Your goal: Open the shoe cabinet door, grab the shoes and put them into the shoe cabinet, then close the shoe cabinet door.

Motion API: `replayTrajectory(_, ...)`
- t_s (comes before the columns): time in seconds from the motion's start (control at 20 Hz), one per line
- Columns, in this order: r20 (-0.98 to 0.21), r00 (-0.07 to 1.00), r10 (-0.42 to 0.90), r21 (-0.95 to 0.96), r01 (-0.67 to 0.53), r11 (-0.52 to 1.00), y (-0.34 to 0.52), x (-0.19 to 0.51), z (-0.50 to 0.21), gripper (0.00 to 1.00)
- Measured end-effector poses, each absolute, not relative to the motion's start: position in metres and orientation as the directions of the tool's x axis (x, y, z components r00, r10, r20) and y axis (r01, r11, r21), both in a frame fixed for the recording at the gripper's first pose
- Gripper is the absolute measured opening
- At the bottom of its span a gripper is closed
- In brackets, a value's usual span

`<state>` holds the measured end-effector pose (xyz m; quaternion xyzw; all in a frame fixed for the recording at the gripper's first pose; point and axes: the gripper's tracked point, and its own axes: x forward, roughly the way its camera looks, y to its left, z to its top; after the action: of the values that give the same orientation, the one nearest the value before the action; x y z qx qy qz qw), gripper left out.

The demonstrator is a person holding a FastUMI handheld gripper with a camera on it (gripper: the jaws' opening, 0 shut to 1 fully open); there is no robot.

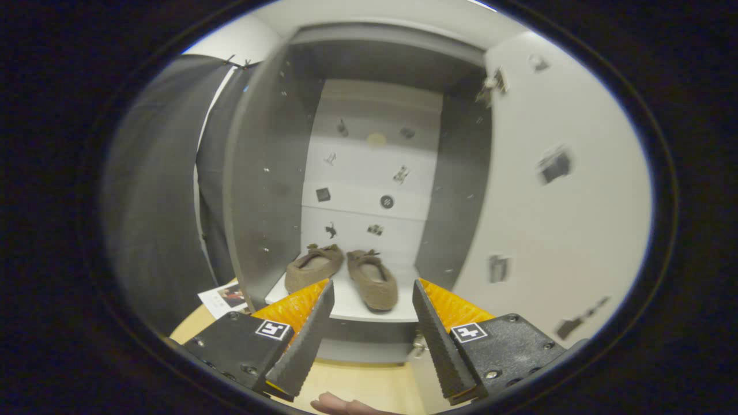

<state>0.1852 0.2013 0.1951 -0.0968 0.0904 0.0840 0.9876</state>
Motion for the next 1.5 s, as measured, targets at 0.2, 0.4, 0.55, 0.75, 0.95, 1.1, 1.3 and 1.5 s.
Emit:
replayTrajectory(0.2, -0.095, 0.987, 0.128, -0.182, -0.144, 0.973, 0.165, 0.094, 0.226, 0.87)
replayTrajectory(0.4, -0.074, 0.984, 0.16, -0.123, -0.168, 0.978, 0.125, 0.047, 0.232, 0.9)
replayTrajectory(0.55, -0.048, 0.986, 0.162, -0.113, -0.166, 0.98, 0.09, 0.022, 0.234, 0.91)
replayTrajectory(0.75, 0.004, 0.986, 0.166, -0.092, -0.165, 0.982, 0.042, -0.017, 0.24, 0.92)
replayTrajectory(0.95, 0.055, 0.994, 0.092, -0.086, -0.087, 0.992, -0.016, -0.035, 0.248, 0.96)
replayTrajectory(1.1, 0.025, 0.996, 0.085, -0.054, -0.084, 0.995, -0.048, -0.043, 0.245, 0.97)
replayTrajectory(1.3, 0.055, 0.998, -0.031, -0.06, 0.034, 0.998, -0.116, -0.042, 0.247, 0.99)
replayTrajectory(1.5, 0.025, 0.994, -0.102, -0.083, 0.104, 0.991, -0.165, -0.035, 0.219, 0.99)
